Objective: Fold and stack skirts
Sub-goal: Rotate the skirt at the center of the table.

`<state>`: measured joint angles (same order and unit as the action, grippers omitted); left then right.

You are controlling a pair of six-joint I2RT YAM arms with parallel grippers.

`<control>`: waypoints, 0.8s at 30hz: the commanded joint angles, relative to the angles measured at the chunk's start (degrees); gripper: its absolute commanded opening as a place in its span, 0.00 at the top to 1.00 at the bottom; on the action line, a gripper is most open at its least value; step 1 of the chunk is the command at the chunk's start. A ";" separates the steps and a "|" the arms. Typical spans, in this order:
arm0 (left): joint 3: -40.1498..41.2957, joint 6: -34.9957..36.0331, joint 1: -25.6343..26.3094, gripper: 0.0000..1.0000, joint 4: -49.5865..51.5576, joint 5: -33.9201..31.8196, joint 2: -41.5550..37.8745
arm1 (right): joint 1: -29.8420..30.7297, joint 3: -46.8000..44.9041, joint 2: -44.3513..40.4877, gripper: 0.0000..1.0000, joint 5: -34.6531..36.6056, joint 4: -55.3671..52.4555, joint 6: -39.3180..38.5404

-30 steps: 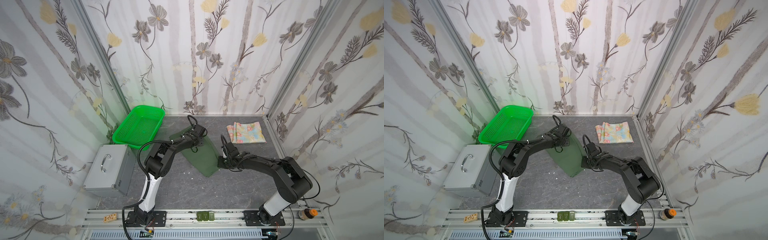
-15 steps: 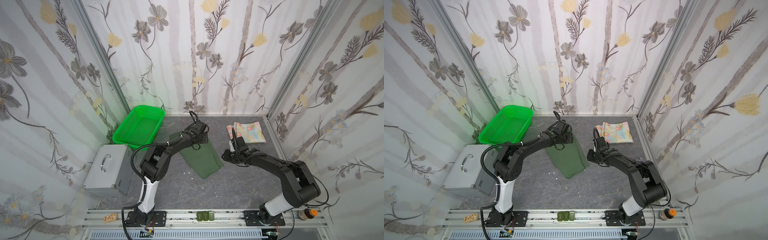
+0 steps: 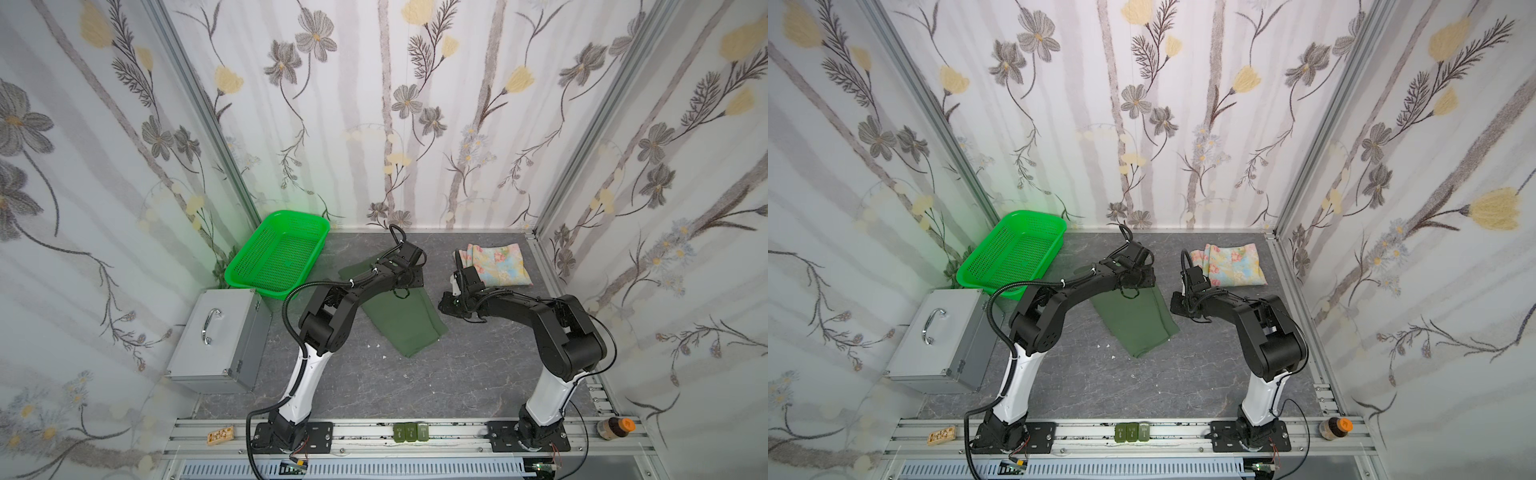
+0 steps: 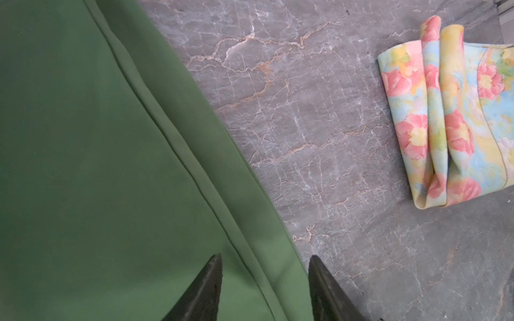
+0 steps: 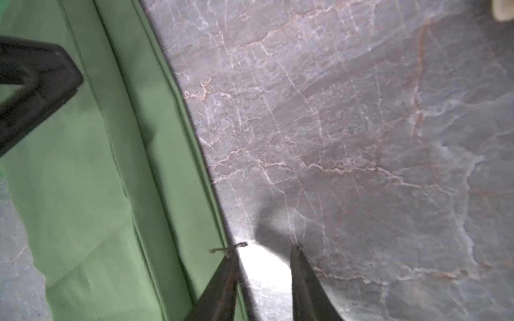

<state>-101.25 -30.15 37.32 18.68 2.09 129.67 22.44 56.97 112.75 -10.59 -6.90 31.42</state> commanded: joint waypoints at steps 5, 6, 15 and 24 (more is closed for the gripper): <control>-1.97 1.39 -0.03 0.47 6.33 -2.39 1.58 | -0.07 0.73 0.56 0.66 -1.64 2.94 0.13; -2.43 1.73 -0.01 0.46 7.06 -2.47 2.00 | 0.01 0.56 0.37 0.66 -1.71 3.11 0.30; -11.23 3.36 0.44 0.46 12.32 -3.54 7.69 | 0.08 0.20 -0.14 0.66 -2.34 3.91 0.91; -13.09 3.48 0.54 0.89 14.24 -4.62 8.46 | 1.02 0.42 1.30 0.66 -2.54 4.43 1.09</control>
<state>-113.78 -27.00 37.82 31.51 -1.54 138.28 22.96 57.14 113.40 -12.27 -4.58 32.10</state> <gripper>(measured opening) 0.129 0.340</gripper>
